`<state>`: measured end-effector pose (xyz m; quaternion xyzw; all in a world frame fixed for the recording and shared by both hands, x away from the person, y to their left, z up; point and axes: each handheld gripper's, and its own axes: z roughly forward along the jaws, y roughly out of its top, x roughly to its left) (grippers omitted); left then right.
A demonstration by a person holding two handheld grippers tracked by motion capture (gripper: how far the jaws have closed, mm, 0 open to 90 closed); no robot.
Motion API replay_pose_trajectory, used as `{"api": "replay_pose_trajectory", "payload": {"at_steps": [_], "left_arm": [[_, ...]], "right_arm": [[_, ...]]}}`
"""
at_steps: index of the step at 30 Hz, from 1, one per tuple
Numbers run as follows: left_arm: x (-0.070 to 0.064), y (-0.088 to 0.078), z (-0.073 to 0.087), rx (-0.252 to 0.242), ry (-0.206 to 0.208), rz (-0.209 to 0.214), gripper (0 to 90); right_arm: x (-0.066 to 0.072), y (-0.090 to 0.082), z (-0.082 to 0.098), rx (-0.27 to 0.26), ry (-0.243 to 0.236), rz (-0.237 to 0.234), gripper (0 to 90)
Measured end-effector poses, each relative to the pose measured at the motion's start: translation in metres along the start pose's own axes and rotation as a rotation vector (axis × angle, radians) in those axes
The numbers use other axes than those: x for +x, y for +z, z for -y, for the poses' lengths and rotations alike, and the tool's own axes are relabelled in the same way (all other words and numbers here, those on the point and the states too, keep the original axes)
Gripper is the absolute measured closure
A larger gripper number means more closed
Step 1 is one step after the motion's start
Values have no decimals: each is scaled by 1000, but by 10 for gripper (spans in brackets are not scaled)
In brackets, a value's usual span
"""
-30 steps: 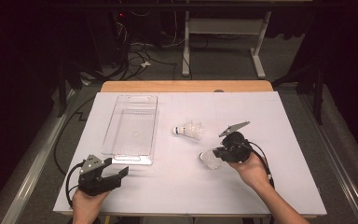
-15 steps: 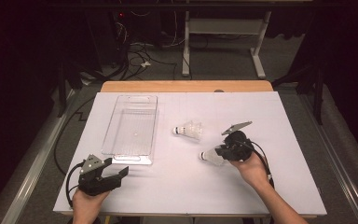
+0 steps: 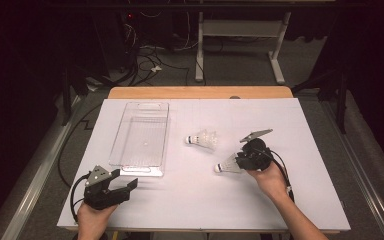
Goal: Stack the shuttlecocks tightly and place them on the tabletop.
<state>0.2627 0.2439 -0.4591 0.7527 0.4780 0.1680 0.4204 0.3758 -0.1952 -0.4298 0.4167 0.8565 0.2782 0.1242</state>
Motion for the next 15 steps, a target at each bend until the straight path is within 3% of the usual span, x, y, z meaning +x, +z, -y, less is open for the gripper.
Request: {"api": "replay_pose_trajectory", "payload": {"at_steps": [15], "left_arm": [[0,-1,1,-4,-5,3,262]], "right_arm": [[-8,11,12,4,39,8,637]]}}
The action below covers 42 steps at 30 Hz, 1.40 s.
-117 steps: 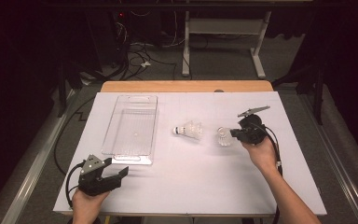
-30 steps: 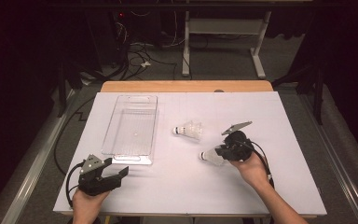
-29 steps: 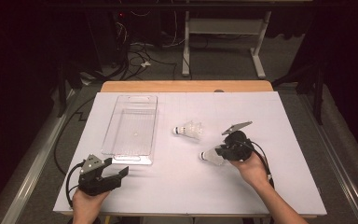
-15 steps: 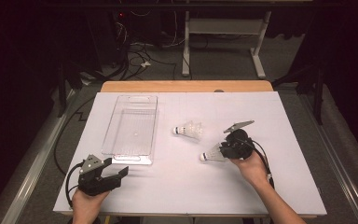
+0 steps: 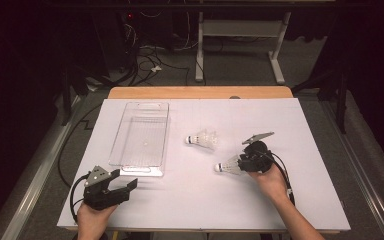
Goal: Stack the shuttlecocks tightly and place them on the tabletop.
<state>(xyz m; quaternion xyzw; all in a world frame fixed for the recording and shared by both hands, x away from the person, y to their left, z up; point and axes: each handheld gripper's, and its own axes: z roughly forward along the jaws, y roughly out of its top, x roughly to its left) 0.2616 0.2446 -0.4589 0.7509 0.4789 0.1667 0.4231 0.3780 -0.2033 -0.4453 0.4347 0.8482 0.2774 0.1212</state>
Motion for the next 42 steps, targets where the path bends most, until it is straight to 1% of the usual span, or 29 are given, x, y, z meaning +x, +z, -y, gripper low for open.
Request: {"api": "replay_pose_trajectory", "payload": {"at_steps": [9,11,20,29,35,42], "left_arm": [[0,-1,0,-3,1,-2,262],[0,-1,0,-6,-3,0,262],[0,-1,1,-7,-5,1,262],[-1,-1,0,-4,3,-1,262],[-1,-2,1,-7,-1,-2,262],[-1,-1,0,-6,-2,-4,262]], "right_arm": [[-2,-4,5,-19,12,2,594],[-2,-6,6,-21,21,5,587],[-7,-11,14,-37,40,11,564],[-8,-18,23,-54,53,17,561],[-10,-26,32,-82,70,15,567],[-6,-38,43,-119,60,0,593]]}}
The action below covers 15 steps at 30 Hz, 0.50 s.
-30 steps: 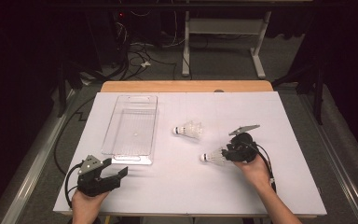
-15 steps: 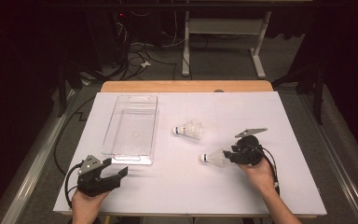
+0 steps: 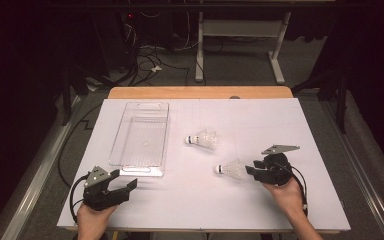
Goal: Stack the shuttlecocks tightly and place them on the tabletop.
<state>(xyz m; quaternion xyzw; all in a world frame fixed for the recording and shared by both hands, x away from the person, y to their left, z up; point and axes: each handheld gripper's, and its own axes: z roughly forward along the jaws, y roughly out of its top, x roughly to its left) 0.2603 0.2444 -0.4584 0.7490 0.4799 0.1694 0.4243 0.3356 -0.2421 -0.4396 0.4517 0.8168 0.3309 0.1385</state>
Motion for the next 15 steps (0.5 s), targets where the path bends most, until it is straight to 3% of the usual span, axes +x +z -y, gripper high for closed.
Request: {"api": "replay_pose_trajectory", "payload": {"at_steps": [15], "left_arm": [[0,0,0,-2,-4,-5,263]], "right_arm": [[24,-16,6,-31,-45,-34,619]]}}
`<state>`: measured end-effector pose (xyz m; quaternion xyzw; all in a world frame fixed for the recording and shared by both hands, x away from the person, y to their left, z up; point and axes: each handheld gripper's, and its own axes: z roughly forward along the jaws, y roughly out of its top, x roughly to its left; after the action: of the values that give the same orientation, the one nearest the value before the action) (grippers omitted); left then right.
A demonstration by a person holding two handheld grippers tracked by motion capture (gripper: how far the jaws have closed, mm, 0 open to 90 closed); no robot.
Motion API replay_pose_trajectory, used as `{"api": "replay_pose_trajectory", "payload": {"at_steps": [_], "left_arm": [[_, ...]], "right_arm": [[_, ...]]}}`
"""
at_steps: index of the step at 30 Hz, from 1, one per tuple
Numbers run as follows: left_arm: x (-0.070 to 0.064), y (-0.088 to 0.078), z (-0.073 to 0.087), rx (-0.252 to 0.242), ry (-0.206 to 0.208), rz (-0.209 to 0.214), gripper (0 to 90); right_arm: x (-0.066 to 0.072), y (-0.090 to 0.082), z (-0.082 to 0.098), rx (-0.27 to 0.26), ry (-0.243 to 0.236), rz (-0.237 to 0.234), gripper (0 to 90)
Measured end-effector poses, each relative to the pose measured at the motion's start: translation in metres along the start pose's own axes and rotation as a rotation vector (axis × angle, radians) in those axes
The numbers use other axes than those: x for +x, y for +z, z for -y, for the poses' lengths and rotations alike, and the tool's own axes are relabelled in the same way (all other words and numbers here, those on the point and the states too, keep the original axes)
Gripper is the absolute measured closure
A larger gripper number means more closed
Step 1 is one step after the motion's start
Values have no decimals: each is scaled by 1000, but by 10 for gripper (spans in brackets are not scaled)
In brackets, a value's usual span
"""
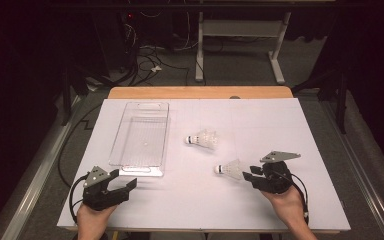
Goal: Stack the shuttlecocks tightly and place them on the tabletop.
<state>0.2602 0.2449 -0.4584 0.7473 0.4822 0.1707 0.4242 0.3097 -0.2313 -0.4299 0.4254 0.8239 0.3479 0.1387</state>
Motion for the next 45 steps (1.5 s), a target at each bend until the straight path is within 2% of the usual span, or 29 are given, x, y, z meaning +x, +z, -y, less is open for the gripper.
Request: {"api": "replay_pose_trajectory", "payload": {"at_steps": [8,20,33,45], "left_arm": [[-1,-1,0,-1,4,0,263],[-1,-1,0,-3,3,-1,263],[-1,0,0,1,7,2,263],[-1,0,0,2,13,4,263]], "right_arm": [[10,1,-1,0,-17,-20,619],[15,7,-7,18,-44,-37,621],[14,24,-13,63,-42,-47,696],[16,29,-16,62,-58,-69,774]]}}
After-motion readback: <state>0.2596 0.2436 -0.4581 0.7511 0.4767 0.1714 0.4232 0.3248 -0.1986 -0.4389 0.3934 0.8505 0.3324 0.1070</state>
